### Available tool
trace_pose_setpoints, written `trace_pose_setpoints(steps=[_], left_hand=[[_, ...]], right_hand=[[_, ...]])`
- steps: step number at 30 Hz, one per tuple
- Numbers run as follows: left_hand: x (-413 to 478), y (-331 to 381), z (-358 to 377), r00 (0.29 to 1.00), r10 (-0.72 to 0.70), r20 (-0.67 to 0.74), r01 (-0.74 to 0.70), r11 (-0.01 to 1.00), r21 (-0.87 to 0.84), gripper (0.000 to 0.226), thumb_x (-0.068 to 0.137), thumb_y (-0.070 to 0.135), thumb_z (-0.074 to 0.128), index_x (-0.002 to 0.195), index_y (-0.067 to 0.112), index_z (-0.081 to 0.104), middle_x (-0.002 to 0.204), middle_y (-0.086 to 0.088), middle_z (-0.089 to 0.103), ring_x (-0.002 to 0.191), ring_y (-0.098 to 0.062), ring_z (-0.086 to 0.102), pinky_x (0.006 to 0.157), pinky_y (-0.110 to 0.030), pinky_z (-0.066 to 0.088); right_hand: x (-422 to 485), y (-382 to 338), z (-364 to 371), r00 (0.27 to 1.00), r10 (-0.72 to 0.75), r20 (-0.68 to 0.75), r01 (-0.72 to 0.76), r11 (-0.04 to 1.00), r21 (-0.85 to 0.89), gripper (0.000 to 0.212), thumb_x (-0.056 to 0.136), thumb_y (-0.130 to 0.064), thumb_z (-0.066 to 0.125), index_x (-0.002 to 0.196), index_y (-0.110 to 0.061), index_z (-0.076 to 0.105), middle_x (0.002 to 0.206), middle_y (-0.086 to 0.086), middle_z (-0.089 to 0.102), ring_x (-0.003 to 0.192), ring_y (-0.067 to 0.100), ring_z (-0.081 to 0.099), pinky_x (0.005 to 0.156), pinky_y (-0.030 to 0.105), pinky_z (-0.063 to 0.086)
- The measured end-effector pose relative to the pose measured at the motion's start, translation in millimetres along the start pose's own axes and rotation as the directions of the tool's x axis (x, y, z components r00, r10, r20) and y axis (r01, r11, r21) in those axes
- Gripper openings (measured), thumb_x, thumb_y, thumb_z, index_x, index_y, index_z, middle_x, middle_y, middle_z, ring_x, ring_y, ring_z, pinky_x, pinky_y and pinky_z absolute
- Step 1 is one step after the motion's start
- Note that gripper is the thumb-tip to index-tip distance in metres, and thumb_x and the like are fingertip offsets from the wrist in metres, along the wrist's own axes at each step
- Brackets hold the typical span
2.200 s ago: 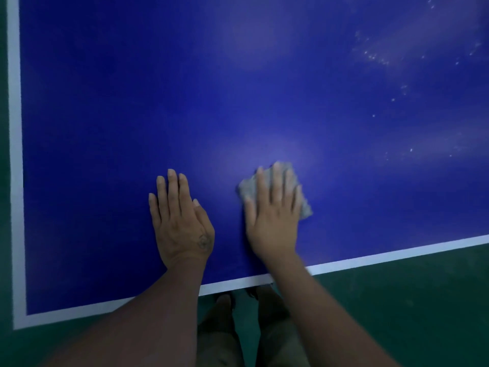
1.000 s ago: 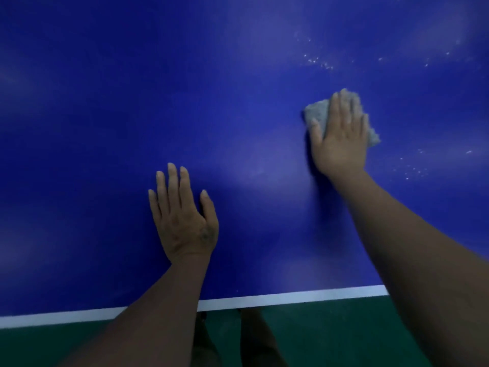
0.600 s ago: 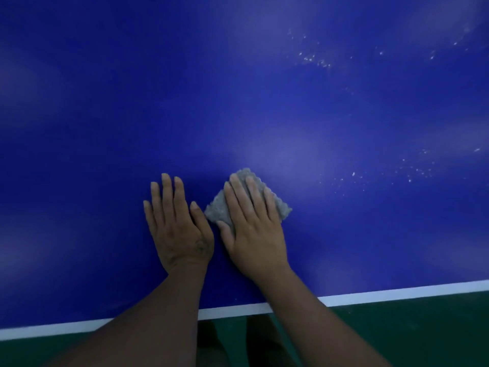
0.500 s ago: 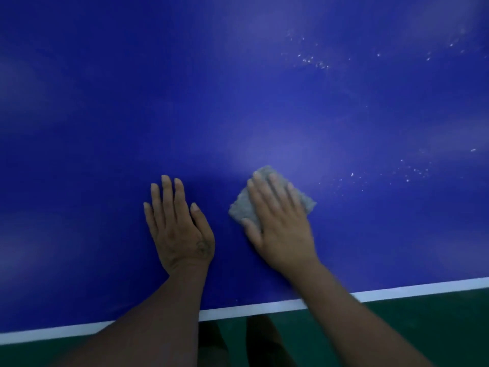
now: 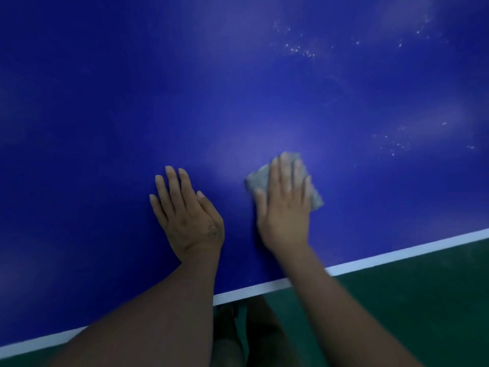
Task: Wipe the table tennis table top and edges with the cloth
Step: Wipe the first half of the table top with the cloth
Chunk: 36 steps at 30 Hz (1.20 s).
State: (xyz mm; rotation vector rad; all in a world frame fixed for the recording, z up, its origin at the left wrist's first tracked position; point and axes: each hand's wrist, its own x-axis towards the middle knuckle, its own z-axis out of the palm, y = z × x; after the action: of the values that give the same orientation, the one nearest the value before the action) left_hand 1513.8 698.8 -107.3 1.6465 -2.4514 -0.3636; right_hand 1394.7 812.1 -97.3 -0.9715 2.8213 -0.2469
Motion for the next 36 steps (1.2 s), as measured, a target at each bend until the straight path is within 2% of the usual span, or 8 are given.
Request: trace_pose_setpoints(steps=[5, 10, 12, 17, 20, 22, 29, 36], left_hand=[[0, 2, -4, 1.0, 0.004, 0.016, -0.004, 1.0, -0.025, 0.059, 0.113, 0.029, 0.027, 0.168, 0.008, 0.031, 0.179, -0.007, 0.021, 0.168, -0.029, 0.01, 0.136, -0.052, 0.005], [1, 2, -4, 1.0, -0.004, 0.022, 0.005, 0.999, -0.036, 0.058, 0.113, 0.026, 0.032, 0.168, 0.009, 0.029, 0.18, -0.007, 0.019, 0.168, -0.029, 0.008, 0.136, -0.054, 0.006], [1, 1, -2, 1.0, -0.002, 0.014, 0.003, 0.999, -0.035, 0.058, 0.113, 0.027, 0.032, 0.168, 0.01, 0.029, 0.179, -0.007, 0.02, 0.168, -0.029, 0.009, 0.136, -0.054, 0.006], [1, 1, -1, 1.0, -0.005, 0.004, 0.005, 1.0, -0.016, 0.059, 0.113, 0.029, 0.031, 0.168, 0.01, 0.028, 0.18, -0.007, 0.019, 0.168, -0.029, 0.008, 0.136, -0.053, 0.005], [1, 2, -1, 1.0, -0.003, 0.011, 0.003, 1.0, -0.009, 0.06, 0.112, 0.029, 0.031, 0.169, 0.01, 0.028, 0.18, -0.007, 0.018, 0.168, -0.029, 0.007, 0.136, -0.053, 0.005], [2, 2, 0, 1.0, -0.001, 0.014, 0.001, 1.0, -0.016, 0.06, 0.112, 0.029, 0.031, 0.169, 0.01, 0.027, 0.18, -0.007, 0.018, 0.168, -0.029, 0.007, 0.136, -0.054, 0.005], [1, 4, -1, 1.0, -0.002, 0.005, 0.002, 1.0, -0.019, 0.06, 0.112, 0.028, 0.033, 0.169, 0.01, 0.027, 0.18, -0.007, 0.018, 0.168, -0.03, 0.008, 0.135, -0.054, 0.006], [2, 5, -1, 1.0, -0.016, 0.009, 0.016, 1.0, 0.0, 0.061, 0.112, 0.033, 0.027, 0.169, 0.012, 0.027, 0.18, -0.006, 0.018, 0.168, -0.027, 0.008, 0.136, -0.052, 0.005]], right_hand=[[-127, -32, 24, 0.994, -0.09, 0.063, 0.088, 0.995, 0.036, 0.063, 0.113, -0.039, 0.033, 0.17, -0.012, 0.022, 0.179, 0.004, 0.013, 0.166, 0.028, 0.012, 0.131, 0.056, 0.018], [-102, 32, 8, 0.951, -0.296, 0.088, 0.294, 0.955, 0.035, 0.065, 0.11, -0.042, 0.046, 0.168, -0.018, 0.031, 0.178, -0.002, 0.02, 0.165, 0.025, 0.016, 0.132, 0.054, 0.02], [-62, 64, -3, 0.968, -0.241, 0.065, 0.239, 0.971, 0.026, 0.064, 0.109, -0.039, 0.048, 0.167, -0.016, 0.034, 0.177, -0.001, 0.024, 0.165, 0.024, 0.016, 0.132, 0.054, 0.018], [50, 125, -32, 0.997, -0.004, 0.083, 0.006, 1.0, -0.013, 0.067, 0.11, -0.044, 0.031, 0.168, -0.012, 0.027, 0.177, 0.005, 0.02, 0.166, 0.027, 0.012, 0.133, 0.054, 0.012], [76, 116, -34, 0.98, 0.19, 0.06, -0.191, 0.981, 0.011, 0.069, 0.111, -0.047, 0.025, 0.17, -0.013, 0.019, 0.179, 0.003, 0.011, 0.166, 0.026, 0.005, 0.133, 0.052, 0.008], [57, 88, -26, 0.973, 0.23, -0.007, -0.23, 0.973, -0.008, 0.065, 0.114, -0.043, 0.029, 0.169, -0.01, 0.021, 0.179, 0.006, 0.013, 0.166, 0.028, 0.008, 0.132, 0.053, 0.01], [-79, 21, 12, 1.0, 0.003, 0.017, -0.002, 1.0, -0.022, 0.064, 0.115, -0.045, 0.029, 0.17, -0.012, 0.022, 0.179, 0.003, 0.013, 0.166, 0.025, 0.007, 0.134, 0.053, 0.013], [-29, 85, -4, 0.952, -0.299, 0.062, 0.301, 0.953, -0.036, 0.066, 0.113, -0.049, 0.032, 0.17, -0.017, 0.025, 0.179, -0.001, 0.015, 0.166, 0.022, 0.009, 0.133, 0.053, 0.017]])
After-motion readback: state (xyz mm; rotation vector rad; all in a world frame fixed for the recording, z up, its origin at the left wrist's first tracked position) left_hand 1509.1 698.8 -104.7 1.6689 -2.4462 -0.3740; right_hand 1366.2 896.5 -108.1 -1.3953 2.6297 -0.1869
